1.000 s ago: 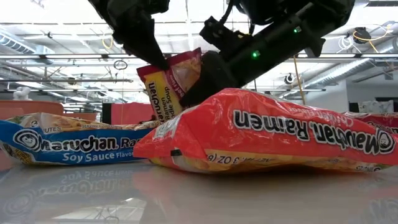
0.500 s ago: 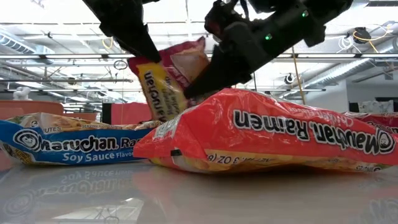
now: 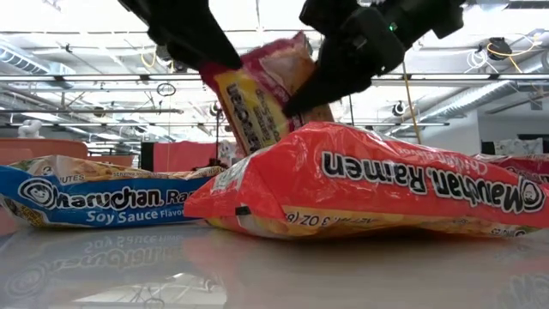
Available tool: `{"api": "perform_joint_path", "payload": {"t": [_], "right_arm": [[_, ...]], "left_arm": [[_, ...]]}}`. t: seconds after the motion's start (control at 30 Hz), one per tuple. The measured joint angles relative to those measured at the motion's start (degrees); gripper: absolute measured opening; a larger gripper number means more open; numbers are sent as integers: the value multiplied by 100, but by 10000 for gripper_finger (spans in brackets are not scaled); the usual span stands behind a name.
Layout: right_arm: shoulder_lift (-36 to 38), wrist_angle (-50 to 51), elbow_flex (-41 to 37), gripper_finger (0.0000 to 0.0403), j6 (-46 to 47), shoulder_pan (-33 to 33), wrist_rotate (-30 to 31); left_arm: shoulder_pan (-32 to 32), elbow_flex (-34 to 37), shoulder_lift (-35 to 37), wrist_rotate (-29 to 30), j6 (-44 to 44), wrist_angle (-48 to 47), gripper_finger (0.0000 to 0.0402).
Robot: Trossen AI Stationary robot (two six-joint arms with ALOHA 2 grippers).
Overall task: Sort Maruchan noodles
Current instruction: Put the left red noodle pack into the orange bin
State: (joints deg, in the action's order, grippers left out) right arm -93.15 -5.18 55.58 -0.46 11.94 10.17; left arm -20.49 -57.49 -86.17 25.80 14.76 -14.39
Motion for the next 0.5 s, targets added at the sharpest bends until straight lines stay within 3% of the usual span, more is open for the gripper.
{"api": "perform_joint_path", "payload": {"t": [0.33, 0.5], "right_arm": [[69, -57, 1, 122, -327, -104, -299], [69, -58, 1, 123, -421, -140, -299]], "left_arm": [[13, 17, -580, 383, -107, 566, 312], [22, 17, -651, 345, -118, 572, 289]]}}
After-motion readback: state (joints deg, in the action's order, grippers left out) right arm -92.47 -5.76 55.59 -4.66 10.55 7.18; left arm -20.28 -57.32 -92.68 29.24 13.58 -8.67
